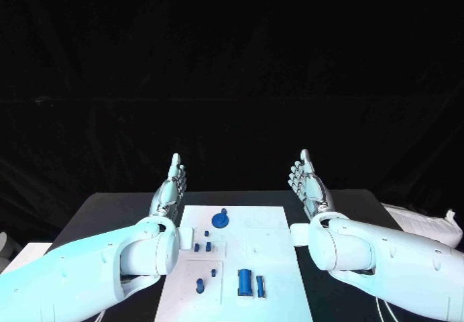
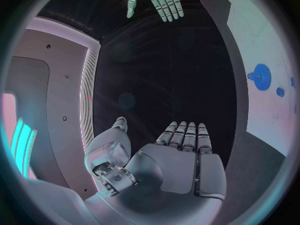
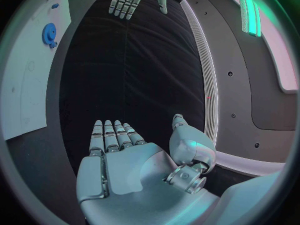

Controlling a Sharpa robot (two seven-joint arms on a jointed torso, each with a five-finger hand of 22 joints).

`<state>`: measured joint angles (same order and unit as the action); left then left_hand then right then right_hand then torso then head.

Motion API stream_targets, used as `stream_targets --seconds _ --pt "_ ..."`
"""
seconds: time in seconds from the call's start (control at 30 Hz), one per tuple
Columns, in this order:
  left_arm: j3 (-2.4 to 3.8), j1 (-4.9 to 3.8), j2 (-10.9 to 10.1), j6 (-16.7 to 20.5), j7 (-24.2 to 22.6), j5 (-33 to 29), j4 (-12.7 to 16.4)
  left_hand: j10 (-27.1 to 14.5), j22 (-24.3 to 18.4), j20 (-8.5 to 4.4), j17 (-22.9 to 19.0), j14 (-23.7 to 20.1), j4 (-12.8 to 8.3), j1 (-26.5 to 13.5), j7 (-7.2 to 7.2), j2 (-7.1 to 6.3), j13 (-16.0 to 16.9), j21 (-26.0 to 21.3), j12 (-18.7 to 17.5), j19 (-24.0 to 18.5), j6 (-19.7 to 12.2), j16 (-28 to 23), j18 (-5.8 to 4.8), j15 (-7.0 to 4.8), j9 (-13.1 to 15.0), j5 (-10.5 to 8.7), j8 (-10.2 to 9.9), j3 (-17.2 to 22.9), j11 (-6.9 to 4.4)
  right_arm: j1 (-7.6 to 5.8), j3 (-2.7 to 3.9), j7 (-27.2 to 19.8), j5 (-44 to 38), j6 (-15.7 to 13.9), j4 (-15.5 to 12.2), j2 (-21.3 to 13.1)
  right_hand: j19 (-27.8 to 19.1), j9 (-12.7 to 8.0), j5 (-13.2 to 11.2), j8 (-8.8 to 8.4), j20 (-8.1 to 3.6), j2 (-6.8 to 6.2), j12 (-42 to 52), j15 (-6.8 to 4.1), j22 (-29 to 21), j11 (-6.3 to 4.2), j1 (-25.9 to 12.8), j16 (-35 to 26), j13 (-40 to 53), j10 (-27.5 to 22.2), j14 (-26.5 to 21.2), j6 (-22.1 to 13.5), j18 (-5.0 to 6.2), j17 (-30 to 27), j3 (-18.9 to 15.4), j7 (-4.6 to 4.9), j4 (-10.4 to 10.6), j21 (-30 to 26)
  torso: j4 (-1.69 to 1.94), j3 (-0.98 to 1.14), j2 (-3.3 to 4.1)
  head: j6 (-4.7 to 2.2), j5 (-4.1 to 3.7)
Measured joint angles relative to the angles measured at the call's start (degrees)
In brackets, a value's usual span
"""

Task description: Assemble the parts on the task board

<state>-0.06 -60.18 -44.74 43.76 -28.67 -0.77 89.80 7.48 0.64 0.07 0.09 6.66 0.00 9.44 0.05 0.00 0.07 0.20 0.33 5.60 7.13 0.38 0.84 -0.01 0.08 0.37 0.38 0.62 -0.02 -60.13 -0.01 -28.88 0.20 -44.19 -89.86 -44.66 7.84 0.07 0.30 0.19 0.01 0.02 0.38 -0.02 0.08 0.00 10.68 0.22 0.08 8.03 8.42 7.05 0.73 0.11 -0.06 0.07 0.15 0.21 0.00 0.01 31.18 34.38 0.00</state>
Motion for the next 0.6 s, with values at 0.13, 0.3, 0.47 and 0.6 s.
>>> stream_targets --seconds 0.13,0.3,0.47,0.6 --pt "0.00 0.00 0.0 0.1 0.0 0.1 0.0 -1.2 -0.3 -0.02 0.0 -0.9 0.0 -1.3 -0.05 0.11 0.0 0.0 0.0 -2.7 -1.1 0.0 0.02 -0.05 0.0 0.00 0.0 0.0 -0.04 0.00 0.00 0.0 0.1 -0.1 0.0 0.0 -2.5 0.0 0.0 0.00 -0.03 -0.04 0.0 0.04 0.0 0.05 -3.3 0.0 0.0 -2.5 -2.7 -2.7 -0.40 0.0 0.0 -0.07 0.0 0.0 0.00 -0.01 0.00 0.00 0.00" --pt "0.00 0.00 0.0 0.2 -0.1 0.1 0.0 -4.6 -0.5 -0.05 0.0 -4.9 0.0 -3.3 -0.02 -0.06 0.0 0.0 0.0 -4.6 -4.5 0.0 0.02 0.00 0.0 0.00 0.0 -0.3 0.00 0.00 0.00 -0.1 0.1 -0.1 0.0 0.0 -7.6 0.0 0.0 0.00 0.00 -0.01 0.0 0.01 0.0 -0.01 -10.2 0.0 0.0 -7.7 -8.1 -6.8 -0.39 -0.1 0.0 -0.09 0.0 0.0 0.00 0.00 0.00 -0.01 0.00" --pt "0.00 0.01 0.0 0.2 -0.1 0.1 0.0 -7.2 -0.6 -0.08 0.0 -6.4 0.0 -9.0 -0.07 0.01 0.0 0.0 0.0 -5.4 -6.8 0.0 0.01 0.02 0.0 0.00 0.0 -0.3 0.01 -0.01 0.00 -0.1 0.1 -0.1 0.0 0.0 -7.6 0.0 0.0 0.00 0.00 -0.01 0.0 0.01 0.0 -0.04 -10.4 0.0 0.0 -7.8 -8.1 -6.9 -0.38 -0.1 0.0 -0.09 0.0 0.0 0.00 -0.01 0.00 -0.01 0.00" --pt "0.00 0.01 0.0 0.2 -0.1 0.1 0.0 -7.2 -0.6 -0.08 0.0 -6.4 0.0 -9.0 -0.07 0.00 0.0 0.0 0.0 -5.4 -6.8 0.0 0.02 0.02 0.0 0.00 0.0 -0.3 0.01 -0.01 0.00 -0.1 0.1 -0.1 0.0 0.0 -7.6 0.0 0.0 0.00 0.00 -0.01 0.0 0.01 0.0 -0.04 -10.4 0.0 0.0 -7.8 -8.1 -6.8 -0.38 -0.1 0.0 -0.08 0.0 0.0 0.00 -0.01 0.00 -0.01 0.00"
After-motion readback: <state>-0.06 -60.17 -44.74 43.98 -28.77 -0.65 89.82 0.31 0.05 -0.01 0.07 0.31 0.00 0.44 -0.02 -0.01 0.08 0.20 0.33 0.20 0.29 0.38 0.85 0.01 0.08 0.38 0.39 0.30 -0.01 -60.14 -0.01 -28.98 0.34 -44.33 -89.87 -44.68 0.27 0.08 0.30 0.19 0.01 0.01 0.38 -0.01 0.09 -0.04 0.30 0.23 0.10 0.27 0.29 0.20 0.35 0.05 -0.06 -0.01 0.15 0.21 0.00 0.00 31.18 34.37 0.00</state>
